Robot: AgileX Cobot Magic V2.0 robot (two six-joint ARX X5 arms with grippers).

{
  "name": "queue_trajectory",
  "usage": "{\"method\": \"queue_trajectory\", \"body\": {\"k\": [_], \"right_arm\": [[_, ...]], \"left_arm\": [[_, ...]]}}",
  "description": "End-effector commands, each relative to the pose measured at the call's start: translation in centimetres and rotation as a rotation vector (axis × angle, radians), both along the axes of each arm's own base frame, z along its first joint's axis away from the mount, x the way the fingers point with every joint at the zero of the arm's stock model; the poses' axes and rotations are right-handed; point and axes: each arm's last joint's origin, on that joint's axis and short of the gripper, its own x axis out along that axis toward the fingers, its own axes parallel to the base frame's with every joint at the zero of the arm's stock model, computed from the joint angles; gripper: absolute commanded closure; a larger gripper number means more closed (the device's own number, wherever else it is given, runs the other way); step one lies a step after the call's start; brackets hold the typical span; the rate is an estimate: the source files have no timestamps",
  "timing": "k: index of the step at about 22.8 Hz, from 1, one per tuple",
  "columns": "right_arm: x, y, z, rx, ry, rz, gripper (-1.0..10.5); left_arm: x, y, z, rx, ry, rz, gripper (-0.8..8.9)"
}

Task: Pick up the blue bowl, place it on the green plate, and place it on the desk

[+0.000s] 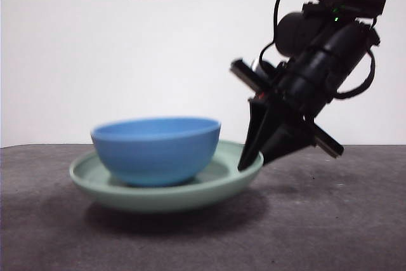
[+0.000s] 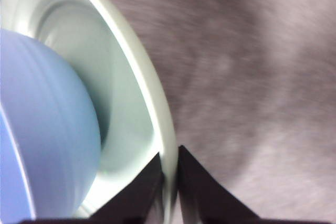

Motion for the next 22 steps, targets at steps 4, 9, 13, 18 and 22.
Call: {"method": "queue_trajectory", "body": {"k": [4, 9, 13, 18, 22], "right_arm": [[0.5, 0.7, -1.1, -0.019, 0.028, -0.006, 9.4], [0.6, 0.8, -1.4, -0.024, 0.039, -0.010, 9.4], [0.6, 0.8, -1.9, -0.044, 0.049, -0.018, 9.1], [0.7, 0.8, -1.9, -0.069, 0.035, -0.024, 7.6], [0.8, 0.5, -1.9, -0.094, 0.012, -0.027, 6.7]], "left_arm": [[-0.1, 0.1, 0.7, -0.018, -0.022, -0.007, 2.59], [-0.1, 0.1, 0.7, -0.018, -0.022, -0.008, 2.59], [-0.1, 0.1, 0.7, -0.018, -0.022, -0.008, 2.59], [-0.1, 0.1, 0.7, -0.018, -0.022, -0.008, 2.59], [-0.1, 0.1, 0.7, -0.018, -0.022, -0.008, 2.59]]}}
